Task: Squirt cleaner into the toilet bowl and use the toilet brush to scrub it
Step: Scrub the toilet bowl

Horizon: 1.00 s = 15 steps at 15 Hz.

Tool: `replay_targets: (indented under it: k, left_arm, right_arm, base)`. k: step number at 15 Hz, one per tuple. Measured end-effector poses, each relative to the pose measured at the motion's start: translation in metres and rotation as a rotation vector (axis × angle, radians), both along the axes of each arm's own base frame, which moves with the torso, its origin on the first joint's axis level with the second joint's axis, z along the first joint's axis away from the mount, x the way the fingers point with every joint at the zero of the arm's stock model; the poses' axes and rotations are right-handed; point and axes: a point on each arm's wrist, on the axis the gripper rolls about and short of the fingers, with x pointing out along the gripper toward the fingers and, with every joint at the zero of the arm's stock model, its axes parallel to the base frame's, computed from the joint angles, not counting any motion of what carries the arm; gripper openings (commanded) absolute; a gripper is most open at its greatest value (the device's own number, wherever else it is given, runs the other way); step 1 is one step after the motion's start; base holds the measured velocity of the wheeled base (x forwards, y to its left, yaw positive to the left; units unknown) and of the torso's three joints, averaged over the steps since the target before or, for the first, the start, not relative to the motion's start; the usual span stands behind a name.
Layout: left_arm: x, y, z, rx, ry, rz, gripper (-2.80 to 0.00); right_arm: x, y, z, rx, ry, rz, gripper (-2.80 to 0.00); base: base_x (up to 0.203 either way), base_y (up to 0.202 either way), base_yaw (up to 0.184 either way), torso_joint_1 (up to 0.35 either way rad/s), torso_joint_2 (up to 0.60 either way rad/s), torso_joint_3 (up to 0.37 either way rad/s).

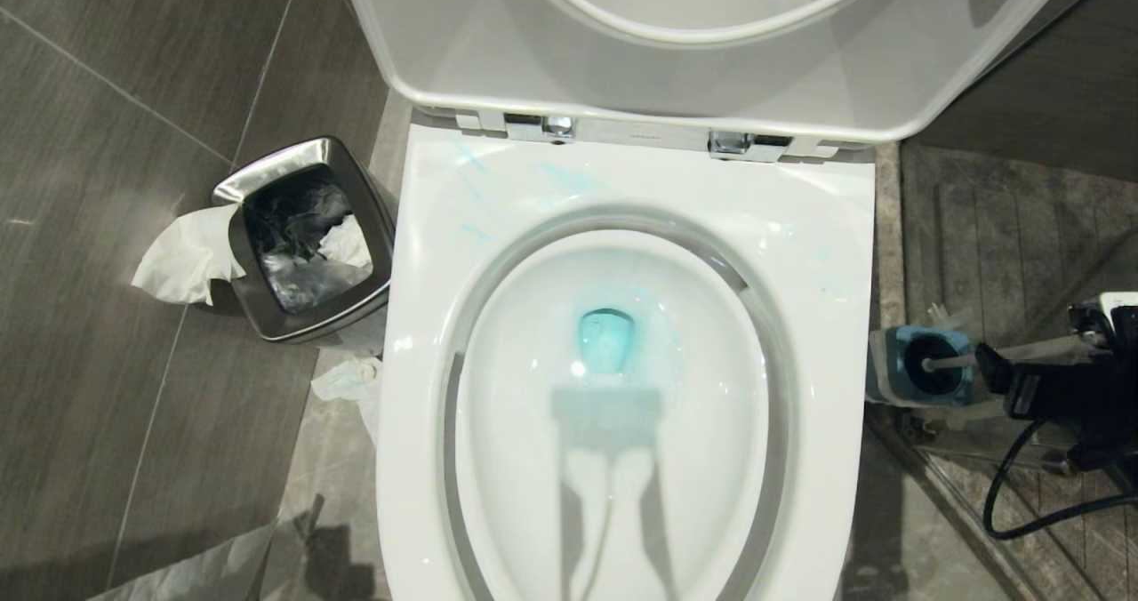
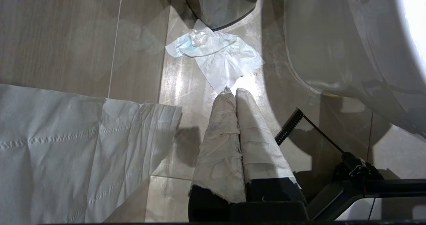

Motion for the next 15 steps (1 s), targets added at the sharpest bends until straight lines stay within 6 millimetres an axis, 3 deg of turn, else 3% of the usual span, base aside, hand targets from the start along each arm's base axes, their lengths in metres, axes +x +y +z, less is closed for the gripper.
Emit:
replay_targets:
  k: [5,15]
  left_arm:
    - [0.000,0.000,0.000,0.000,0.000,0.000,-2.80]
    - [0.000,0.000,0.000,0.000,0.000,0.000,-2.80]
  right_arm:
    - [0.014,-0.003,0.006,-0.011,-0.034,0.001,0.00]
    - [0.019,-0.003,0.009,-0.026,-0.049,0.003,0.00]
  base:
    - [0.000,0.000,0.000,0.000,0.00,0.000]
    - [0.000,0.000,0.000,0.000,0.00,0.000]
